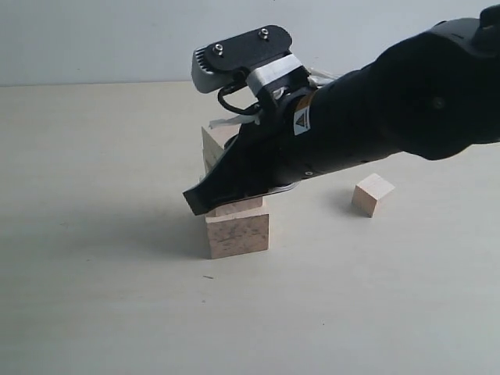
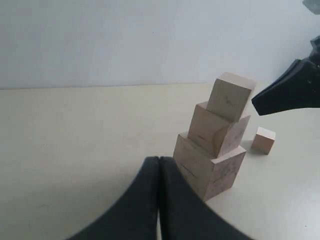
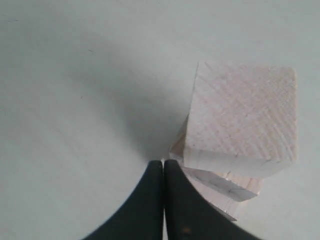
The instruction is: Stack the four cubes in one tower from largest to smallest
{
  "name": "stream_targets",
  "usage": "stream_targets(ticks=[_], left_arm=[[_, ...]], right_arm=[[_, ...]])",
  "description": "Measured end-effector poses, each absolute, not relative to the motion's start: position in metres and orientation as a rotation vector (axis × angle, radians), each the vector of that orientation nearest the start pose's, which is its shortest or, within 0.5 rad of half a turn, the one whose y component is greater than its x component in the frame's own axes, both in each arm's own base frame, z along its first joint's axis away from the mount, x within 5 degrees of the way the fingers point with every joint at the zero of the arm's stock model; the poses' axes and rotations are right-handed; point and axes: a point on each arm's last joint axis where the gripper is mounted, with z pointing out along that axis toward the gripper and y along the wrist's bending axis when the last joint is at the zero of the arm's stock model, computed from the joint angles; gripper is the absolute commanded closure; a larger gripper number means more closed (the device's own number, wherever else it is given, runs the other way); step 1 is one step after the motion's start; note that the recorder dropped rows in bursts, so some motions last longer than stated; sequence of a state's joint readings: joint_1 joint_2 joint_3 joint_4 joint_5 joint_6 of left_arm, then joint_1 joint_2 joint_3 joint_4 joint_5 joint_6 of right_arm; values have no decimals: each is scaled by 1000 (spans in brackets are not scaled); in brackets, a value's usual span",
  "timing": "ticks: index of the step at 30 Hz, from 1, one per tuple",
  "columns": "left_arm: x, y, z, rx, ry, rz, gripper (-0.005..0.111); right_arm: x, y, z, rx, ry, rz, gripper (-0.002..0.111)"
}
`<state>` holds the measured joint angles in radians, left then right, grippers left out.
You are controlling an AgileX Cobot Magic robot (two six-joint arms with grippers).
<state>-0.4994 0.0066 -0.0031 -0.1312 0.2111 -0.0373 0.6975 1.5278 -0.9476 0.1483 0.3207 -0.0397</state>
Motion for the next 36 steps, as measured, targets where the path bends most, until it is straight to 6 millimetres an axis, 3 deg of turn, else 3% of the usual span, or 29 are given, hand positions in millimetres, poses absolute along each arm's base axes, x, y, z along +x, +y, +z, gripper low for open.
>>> stream_targets(ticks=[36], left_arm=[[48,-29,195,307,1696,-518,107]], right_arm=[[248,203,232,-807,2330,354,108]])
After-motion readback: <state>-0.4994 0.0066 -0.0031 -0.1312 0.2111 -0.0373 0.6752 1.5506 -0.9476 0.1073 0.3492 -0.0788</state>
